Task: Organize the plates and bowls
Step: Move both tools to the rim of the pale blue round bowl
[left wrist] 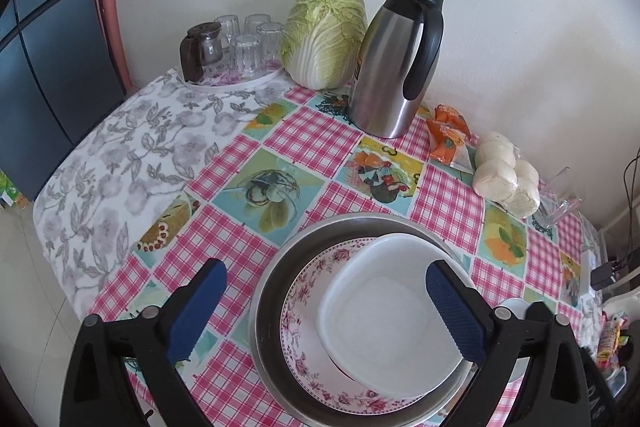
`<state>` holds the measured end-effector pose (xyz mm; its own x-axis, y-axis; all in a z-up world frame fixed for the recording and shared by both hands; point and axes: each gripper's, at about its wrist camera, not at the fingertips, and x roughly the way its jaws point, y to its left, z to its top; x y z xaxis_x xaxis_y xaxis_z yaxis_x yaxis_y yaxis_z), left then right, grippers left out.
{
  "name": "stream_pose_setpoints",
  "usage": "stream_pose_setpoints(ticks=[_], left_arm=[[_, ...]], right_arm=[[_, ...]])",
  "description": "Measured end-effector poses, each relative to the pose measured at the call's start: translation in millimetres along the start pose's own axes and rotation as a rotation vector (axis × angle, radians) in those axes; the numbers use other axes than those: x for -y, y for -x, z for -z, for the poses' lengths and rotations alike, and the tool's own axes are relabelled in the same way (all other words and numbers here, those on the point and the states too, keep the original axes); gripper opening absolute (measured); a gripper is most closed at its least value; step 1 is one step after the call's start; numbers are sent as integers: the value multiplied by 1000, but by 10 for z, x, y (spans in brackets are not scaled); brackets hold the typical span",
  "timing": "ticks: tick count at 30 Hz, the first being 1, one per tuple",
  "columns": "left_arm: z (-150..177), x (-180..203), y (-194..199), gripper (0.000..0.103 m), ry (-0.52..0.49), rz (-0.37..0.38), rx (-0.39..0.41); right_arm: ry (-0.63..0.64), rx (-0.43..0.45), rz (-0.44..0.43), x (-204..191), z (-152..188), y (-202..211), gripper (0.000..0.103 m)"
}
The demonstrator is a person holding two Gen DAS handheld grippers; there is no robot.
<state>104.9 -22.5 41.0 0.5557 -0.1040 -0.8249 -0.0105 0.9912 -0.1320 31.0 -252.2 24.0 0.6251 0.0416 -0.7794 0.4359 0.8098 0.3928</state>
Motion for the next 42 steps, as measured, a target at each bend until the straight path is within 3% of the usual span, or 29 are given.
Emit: stream_pose_setpoints(ticks=[11, 17, 29, 35, 42], left_arm=[[34, 292, 175, 103, -44, 43, 55], [106, 580, 186, 103, -72, 110, 62], [308, 1345, 186, 103, -224, 232, 120], [414, 1628, -42, 103, -293, 257, 28], [483, 1817, -228, 103, -343, 250, -56]], right_arm=[[-167, 72, 92, 877, -216, 330, 74], [-204, 92, 154, 1253, -265, 449, 74], [-253, 135, 216, 1662, -315, 572, 74], [-213, 137, 248, 1703, -346, 517, 74], [-178, 42, 250, 1690, -295, 169, 74]])
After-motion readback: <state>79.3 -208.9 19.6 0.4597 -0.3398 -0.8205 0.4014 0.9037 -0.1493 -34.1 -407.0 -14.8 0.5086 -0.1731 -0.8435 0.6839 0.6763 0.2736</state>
